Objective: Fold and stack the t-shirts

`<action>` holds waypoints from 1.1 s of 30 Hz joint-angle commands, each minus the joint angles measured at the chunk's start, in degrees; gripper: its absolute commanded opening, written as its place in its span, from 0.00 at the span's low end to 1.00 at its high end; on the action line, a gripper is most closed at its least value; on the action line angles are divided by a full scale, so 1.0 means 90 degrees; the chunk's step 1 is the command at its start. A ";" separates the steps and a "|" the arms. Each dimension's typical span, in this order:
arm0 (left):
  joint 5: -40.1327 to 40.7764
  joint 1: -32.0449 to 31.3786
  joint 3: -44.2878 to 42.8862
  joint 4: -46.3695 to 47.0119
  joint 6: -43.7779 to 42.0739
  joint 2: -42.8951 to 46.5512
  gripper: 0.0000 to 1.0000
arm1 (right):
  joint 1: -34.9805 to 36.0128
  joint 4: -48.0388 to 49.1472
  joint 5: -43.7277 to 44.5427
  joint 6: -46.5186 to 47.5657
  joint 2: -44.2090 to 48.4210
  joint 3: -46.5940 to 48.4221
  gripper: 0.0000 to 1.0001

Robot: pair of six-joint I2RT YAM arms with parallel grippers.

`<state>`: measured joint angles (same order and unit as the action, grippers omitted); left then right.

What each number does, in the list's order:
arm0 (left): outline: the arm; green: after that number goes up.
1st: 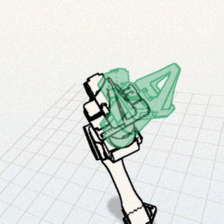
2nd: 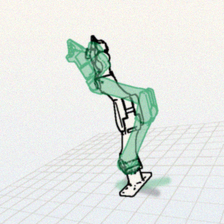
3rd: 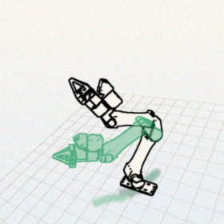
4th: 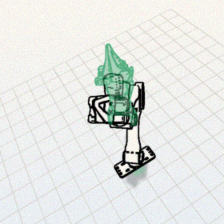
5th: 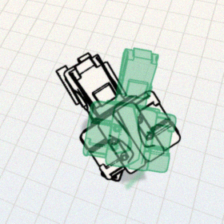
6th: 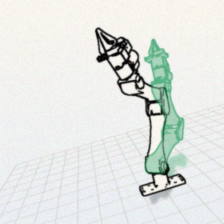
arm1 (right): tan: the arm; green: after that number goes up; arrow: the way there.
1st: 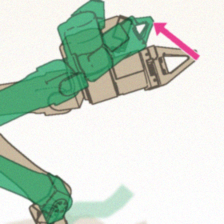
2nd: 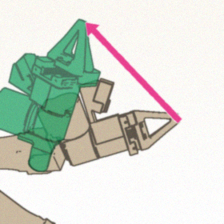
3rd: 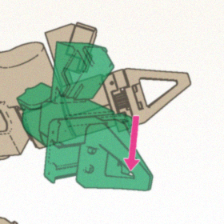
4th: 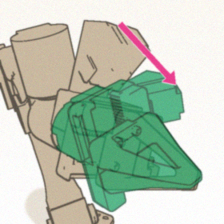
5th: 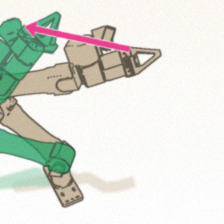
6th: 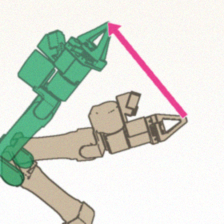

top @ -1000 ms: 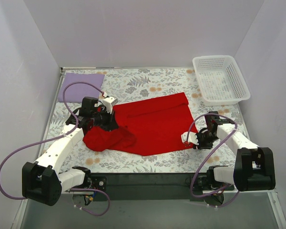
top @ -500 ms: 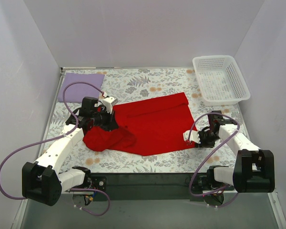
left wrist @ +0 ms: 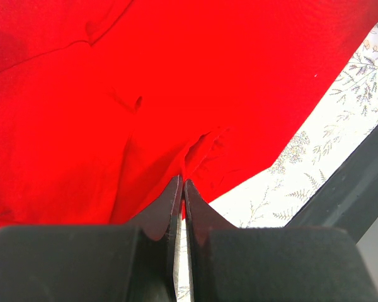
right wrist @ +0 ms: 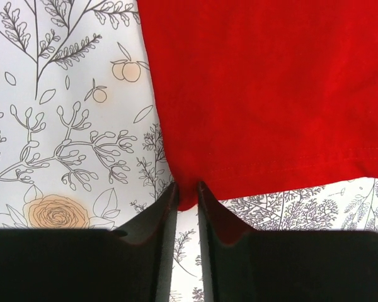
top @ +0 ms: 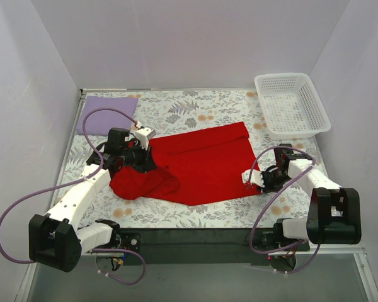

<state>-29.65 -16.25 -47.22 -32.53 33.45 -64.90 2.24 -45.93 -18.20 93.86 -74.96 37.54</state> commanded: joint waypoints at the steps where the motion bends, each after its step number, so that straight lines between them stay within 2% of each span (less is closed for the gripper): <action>1: -0.0124 -0.0021 0.0100 0.0080 -0.0016 0.0268 0.00 | -0.0015 0.0094 -0.0136 0.0137 -0.0255 -0.0177 0.23; 6: -0.0133 -0.0021 0.0130 0.0090 -0.0025 0.0317 0.00 | -0.0024 0.0113 -0.0068 -0.0029 -0.0265 -0.0158 0.11; 8: -0.0124 -0.0021 0.0130 0.0080 -0.0055 0.0346 0.00 | -0.0024 0.0084 -0.0107 -0.0175 -0.0207 -0.0099 0.02; 14: -0.0075 -0.0011 0.0188 0.0060 -0.0084 0.0610 0.00 | -0.0044 -0.0052 -0.0584 -0.0837 -0.0021 0.0418 0.01; 22: -0.0026 -0.0020 -0.0036 -0.0212 -0.0084 0.1020 0.00 | -0.0034 -0.0385 -0.1336 -0.1366 -0.0401 0.1170 0.01; 33: 0.0647 -0.0021 -0.0251 -0.0467 -0.0045 0.1821 0.00 | -0.0054 -0.0317 -0.1758 -0.2382 -0.0812 0.2039 0.01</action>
<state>-26.76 -16.25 -47.11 -36.05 33.41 -50.63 1.98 -47.99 -31.20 76.25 -81.56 52.14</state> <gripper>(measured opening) 0.011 0.021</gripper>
